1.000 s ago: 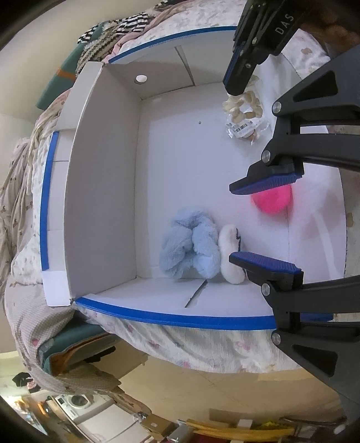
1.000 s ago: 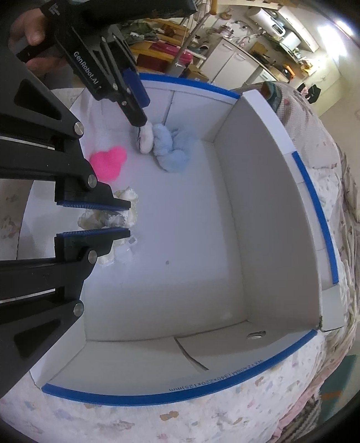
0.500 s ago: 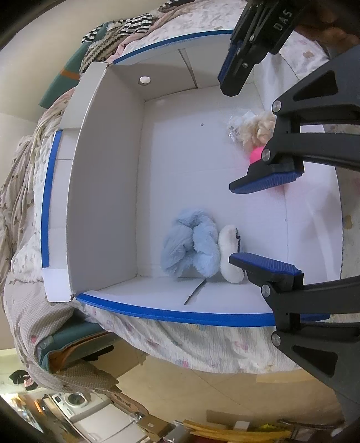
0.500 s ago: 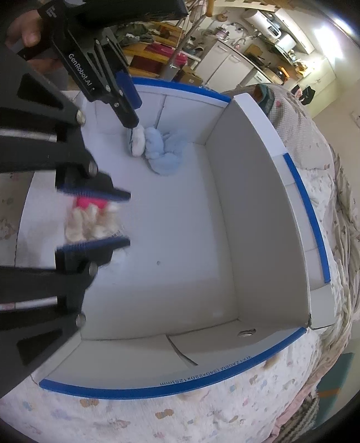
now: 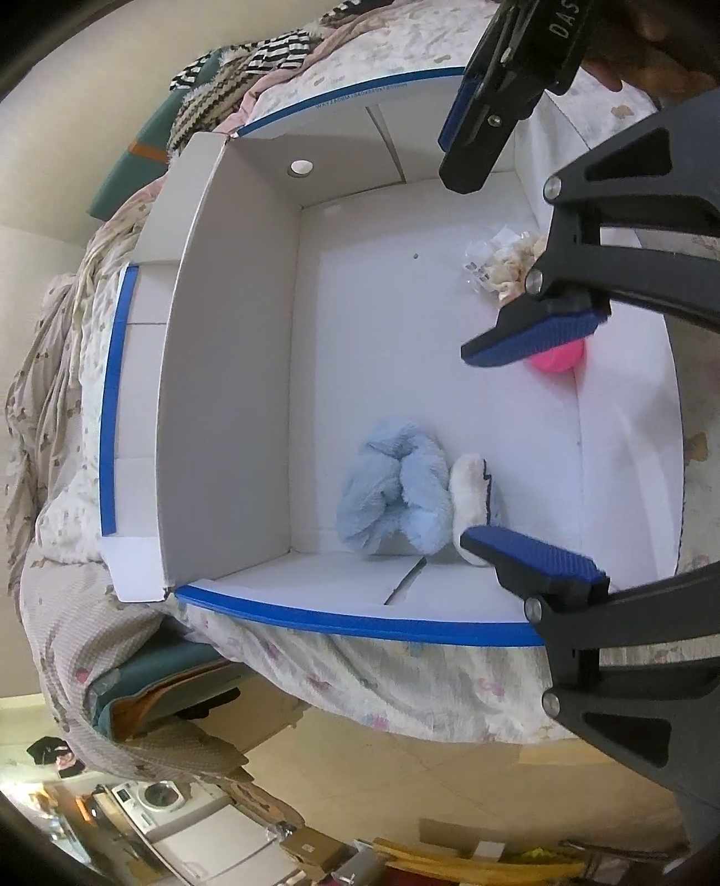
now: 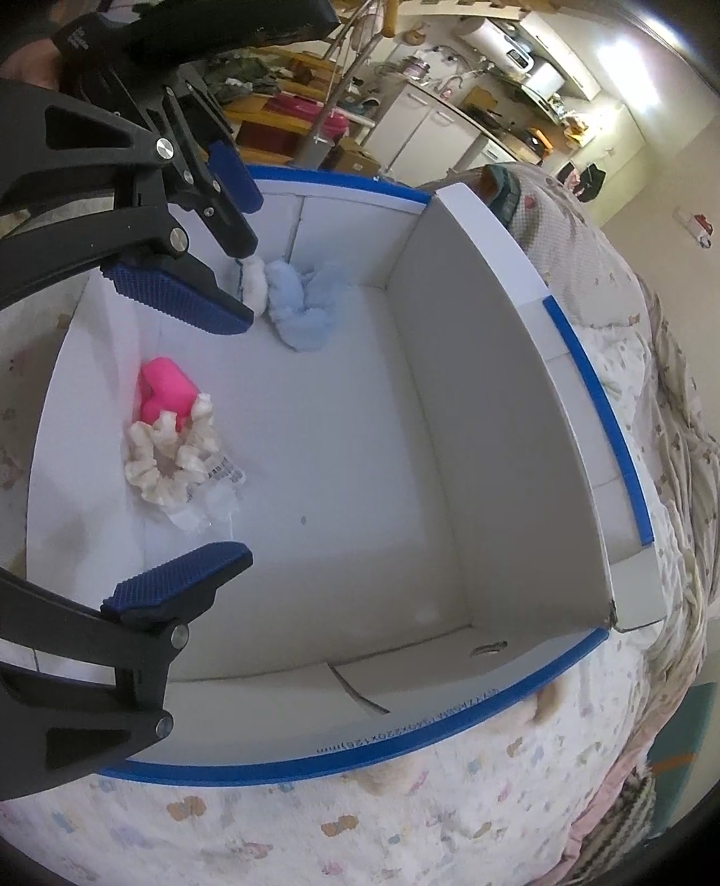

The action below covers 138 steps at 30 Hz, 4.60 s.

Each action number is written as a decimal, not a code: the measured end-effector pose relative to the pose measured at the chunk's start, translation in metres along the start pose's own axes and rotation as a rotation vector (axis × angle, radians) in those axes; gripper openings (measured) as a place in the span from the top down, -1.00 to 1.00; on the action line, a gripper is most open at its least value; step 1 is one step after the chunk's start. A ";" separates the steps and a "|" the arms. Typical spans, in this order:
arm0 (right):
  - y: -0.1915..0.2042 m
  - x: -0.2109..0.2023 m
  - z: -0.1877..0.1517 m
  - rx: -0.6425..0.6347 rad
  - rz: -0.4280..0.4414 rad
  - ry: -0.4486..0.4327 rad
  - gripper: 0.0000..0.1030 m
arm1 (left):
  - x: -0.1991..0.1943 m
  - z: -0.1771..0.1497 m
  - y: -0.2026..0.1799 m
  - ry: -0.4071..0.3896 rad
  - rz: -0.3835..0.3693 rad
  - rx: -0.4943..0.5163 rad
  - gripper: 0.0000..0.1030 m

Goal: Organize soft objects
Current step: 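Open the right tool to drop the scrunchie beside the pink toy, then grasp the orange sponge with the left tool while the right tool grasps the tan translucent piece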

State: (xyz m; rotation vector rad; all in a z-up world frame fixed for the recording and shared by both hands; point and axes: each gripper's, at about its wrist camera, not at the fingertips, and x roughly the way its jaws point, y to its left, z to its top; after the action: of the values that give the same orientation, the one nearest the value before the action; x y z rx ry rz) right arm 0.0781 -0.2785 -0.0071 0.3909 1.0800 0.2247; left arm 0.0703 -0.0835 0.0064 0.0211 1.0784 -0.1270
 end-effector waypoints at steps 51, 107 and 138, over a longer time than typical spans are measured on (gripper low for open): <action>-0.008 -0.063 -0.068 -0.020 -0.033 -0.038 -0.68 | -0.055 -0.071 0.027 -0.069 0.055 0.012 -0.22; -0.086 0.018 -0.090 0.172 -0.108 0.304 0.76 | 0.066 -0.101 -0.072 0.312 -0.199 0.034 0.93; -0.062 0.016 -0.090 0.123 -0.068 0.270 0.78 | 0.073 -0.105 -0.079 0.357 -0.202 0.046 0.51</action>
State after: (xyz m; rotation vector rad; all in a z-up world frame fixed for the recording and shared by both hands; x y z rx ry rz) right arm 0.0050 -0.3115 -0.0825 0.4418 1.3754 0.1538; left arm 0.0038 -0.1604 -0.1040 -0.0253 1.4329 -0.3399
